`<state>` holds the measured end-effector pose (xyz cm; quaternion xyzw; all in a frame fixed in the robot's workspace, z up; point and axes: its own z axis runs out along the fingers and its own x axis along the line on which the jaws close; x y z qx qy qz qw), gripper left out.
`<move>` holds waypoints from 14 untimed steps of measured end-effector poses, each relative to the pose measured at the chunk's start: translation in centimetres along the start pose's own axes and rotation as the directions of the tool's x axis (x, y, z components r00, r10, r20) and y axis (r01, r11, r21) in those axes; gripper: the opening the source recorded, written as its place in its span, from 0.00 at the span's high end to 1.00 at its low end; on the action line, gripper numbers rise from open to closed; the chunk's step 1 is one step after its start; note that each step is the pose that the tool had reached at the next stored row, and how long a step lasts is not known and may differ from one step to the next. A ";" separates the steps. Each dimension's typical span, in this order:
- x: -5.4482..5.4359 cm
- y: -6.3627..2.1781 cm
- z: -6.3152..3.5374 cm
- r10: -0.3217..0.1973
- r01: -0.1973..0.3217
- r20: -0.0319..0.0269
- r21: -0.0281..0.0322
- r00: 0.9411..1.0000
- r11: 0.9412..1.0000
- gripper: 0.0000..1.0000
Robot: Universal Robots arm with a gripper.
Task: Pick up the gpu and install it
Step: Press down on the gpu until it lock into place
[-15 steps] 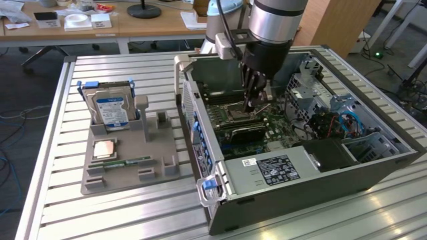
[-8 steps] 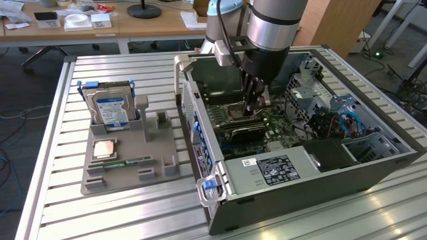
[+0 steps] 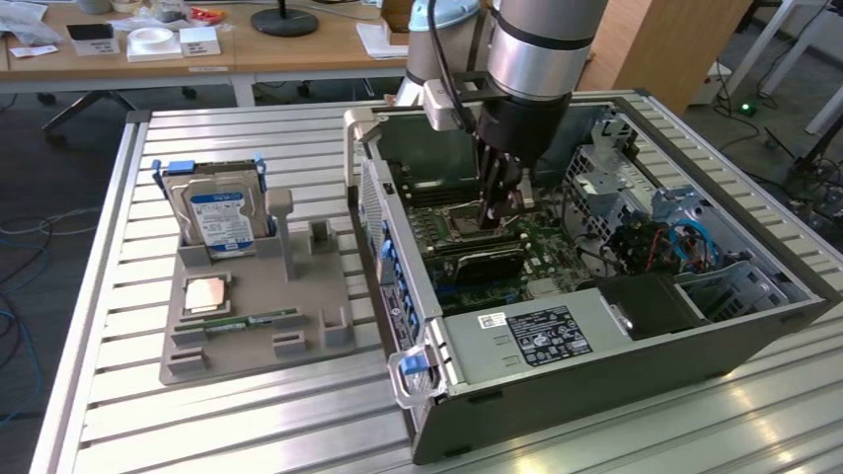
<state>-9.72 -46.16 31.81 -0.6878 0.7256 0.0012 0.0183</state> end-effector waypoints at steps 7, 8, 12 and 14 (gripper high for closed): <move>0.0 0.00 0.11 0.000 0.000 0.000 0.000 1.000 1.000 0.89; 0.0 0.00 0.20 0.000 0.000 0.000 0.000 1.000 1.000 0.89; 0.0 0.02 0.86 0.000 0.000 0.000 0.000 1.000 1.000 0.89; 0.0 0.03 1.15 0.000 0.000 0.000 0.000 1.000 1.000 0.89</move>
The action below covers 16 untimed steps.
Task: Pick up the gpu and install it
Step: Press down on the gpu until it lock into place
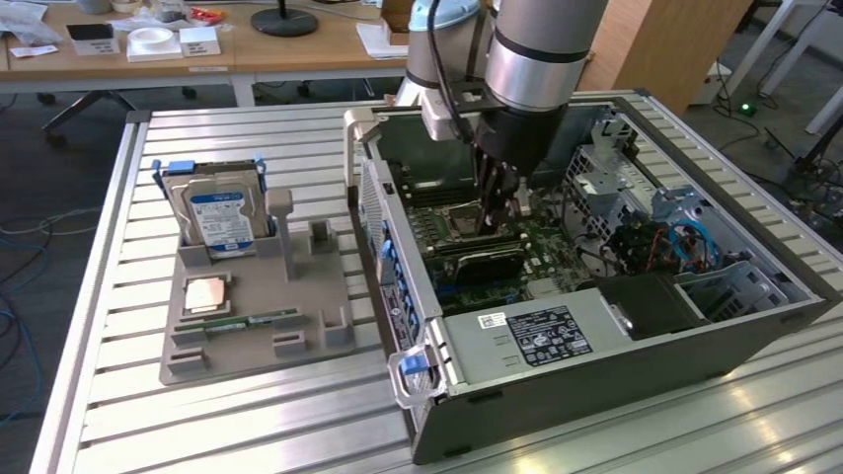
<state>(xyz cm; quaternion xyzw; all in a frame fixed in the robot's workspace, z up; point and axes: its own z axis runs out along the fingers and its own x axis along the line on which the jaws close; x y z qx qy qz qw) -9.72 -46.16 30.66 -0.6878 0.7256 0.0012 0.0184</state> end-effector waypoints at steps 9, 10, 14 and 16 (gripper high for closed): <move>0.0 0.02 0.88 0.000 0.000 0.000 0.000 1.000 1.000 0.89; -0.1 0.03 0.91 0.000 0.000 0.000 0.000 1.000 1.000 0.89; -0.6 0.06 1.02 0.000 0.000 0.000 0.000 1.000 1.000 0.89; -0.7 0.06 1.21 0.000 0.000 0.000 0.000 1.000 1.000 0.89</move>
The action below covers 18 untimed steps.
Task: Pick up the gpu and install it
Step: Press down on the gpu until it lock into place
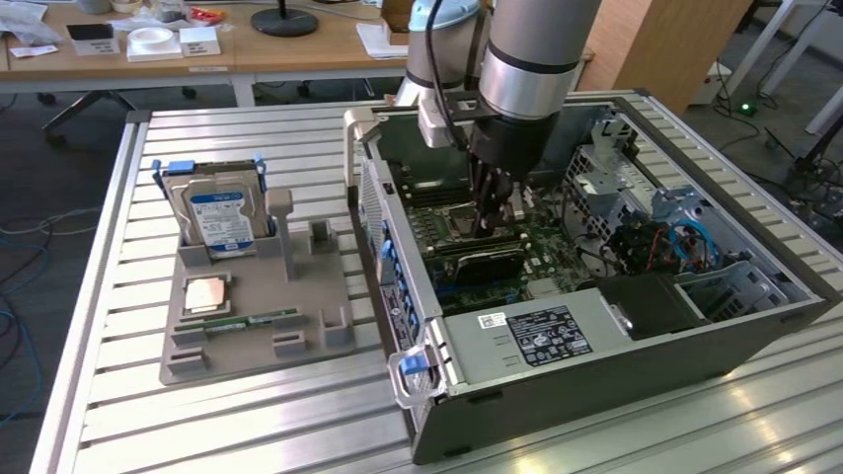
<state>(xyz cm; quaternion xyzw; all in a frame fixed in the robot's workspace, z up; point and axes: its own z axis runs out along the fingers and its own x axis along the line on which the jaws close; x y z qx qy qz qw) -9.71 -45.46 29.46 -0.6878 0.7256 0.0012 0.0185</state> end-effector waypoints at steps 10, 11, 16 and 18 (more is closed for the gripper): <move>0.0 -0.09 1.20 0.000 0.000 0.000 0.000 1.000 1.000 0.89; 0.0 -0.12 1.38 0.000 0.000 0.000 0.000 1.000 1.000 0.89; 0.0 -0.26 2.26 0.000 0.000 0.000 0.000 1.000 1.000 0.89; 0.0 -0.25 2.38 0.000 0.000 0.000 0.000 1.000 1.000 0.89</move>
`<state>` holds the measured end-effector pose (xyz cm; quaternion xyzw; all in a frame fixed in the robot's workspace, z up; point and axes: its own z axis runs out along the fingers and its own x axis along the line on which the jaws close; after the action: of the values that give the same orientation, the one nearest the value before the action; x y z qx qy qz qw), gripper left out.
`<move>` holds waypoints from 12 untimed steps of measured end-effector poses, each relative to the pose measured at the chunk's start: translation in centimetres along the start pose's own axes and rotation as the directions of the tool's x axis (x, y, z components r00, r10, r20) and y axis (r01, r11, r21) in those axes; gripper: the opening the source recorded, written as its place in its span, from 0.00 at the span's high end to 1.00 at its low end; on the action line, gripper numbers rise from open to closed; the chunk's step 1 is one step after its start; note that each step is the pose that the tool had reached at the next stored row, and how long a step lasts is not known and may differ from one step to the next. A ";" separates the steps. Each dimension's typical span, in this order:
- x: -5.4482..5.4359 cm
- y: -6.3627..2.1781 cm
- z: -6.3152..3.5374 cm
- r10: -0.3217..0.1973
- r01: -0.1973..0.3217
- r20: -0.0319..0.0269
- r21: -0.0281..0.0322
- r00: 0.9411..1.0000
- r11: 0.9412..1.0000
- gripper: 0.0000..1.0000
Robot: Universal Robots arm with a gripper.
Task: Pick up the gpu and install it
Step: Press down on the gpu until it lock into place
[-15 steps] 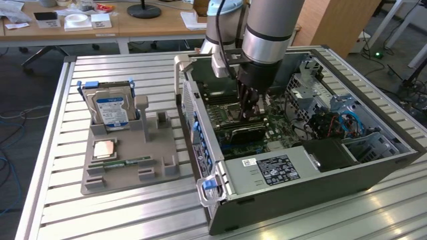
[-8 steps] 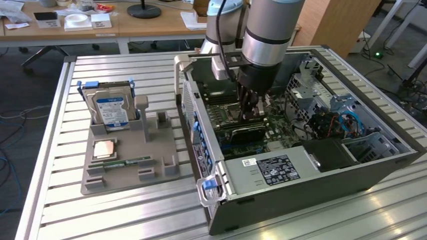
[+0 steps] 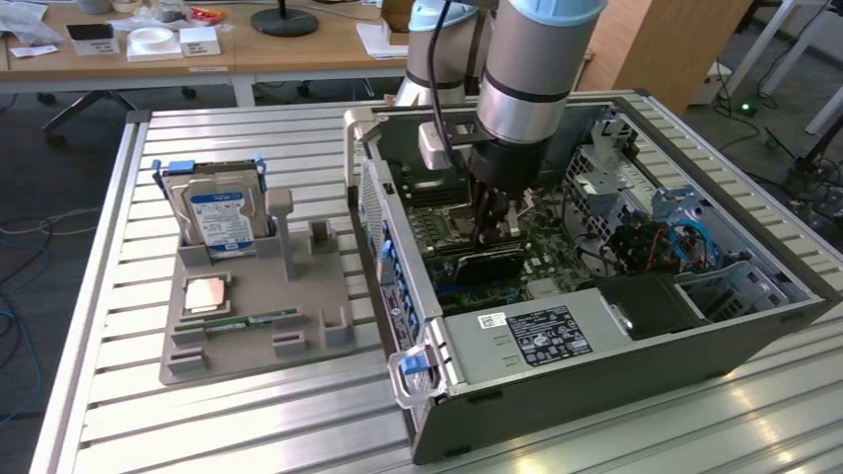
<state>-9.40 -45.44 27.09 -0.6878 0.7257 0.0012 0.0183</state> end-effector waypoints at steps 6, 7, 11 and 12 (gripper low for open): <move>0.0 0.00 0.53 0.000 0.000 0.000 0.000 1.000 1.000 0.89; 0.0 0.00 0.54 0.000 0.000 0.000 0.000 1.000 1.000 0.89; 0.0 -0.01 0.51 0.000 0.000 0.000 0.000 1.000 1.000 0.89; 0.0 -0.01 0.50 0.000 0.000 0.000 0.000 1.000 1.000 0.89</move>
<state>-9.38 -45.42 26.59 -0.6878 0.7256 0.0012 0.0184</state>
